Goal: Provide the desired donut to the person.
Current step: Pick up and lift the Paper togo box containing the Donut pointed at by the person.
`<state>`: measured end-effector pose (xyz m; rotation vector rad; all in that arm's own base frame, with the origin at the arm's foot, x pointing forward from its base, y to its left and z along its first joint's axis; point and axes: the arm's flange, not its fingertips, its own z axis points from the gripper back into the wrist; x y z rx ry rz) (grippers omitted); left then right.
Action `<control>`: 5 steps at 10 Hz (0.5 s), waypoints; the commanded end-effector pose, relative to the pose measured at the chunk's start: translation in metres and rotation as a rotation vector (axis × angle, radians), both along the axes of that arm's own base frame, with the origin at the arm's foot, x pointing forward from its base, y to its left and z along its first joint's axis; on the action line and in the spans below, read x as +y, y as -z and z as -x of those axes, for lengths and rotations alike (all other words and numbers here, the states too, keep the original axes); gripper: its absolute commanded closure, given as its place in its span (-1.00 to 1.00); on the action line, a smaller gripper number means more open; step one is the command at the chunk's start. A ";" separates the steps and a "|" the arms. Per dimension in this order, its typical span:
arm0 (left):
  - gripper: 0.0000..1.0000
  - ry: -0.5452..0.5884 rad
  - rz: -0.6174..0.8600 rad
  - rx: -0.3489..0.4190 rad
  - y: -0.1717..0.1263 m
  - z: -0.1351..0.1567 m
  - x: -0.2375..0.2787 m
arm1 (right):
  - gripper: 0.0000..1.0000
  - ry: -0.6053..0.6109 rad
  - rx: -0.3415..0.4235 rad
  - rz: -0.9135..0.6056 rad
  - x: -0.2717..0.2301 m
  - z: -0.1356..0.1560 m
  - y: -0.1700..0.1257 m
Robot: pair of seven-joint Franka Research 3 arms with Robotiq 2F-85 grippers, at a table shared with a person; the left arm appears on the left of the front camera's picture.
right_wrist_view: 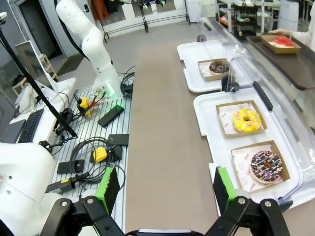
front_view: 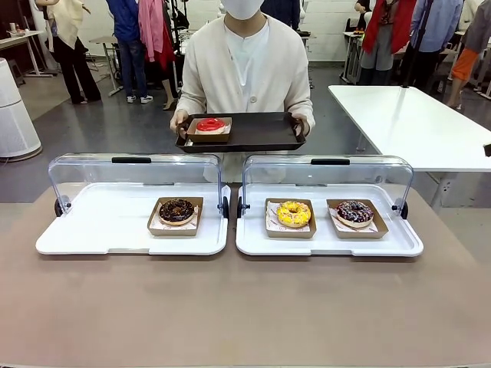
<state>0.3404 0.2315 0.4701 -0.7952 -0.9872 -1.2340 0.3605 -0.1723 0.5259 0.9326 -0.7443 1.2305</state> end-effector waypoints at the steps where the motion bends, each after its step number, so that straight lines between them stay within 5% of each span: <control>1: -1.00 0.050 0.045 -0.031 -0.011 -0.006 0.005 | -1.00 -0.004 -0.005 -0.008 0.001 0.000 0.000; 5: -1.00 0.000 0.000 0.000 0.000 0.000 0.000 | -1.00 -0.004 -0.005 -0.008 0.001 0.000 0.000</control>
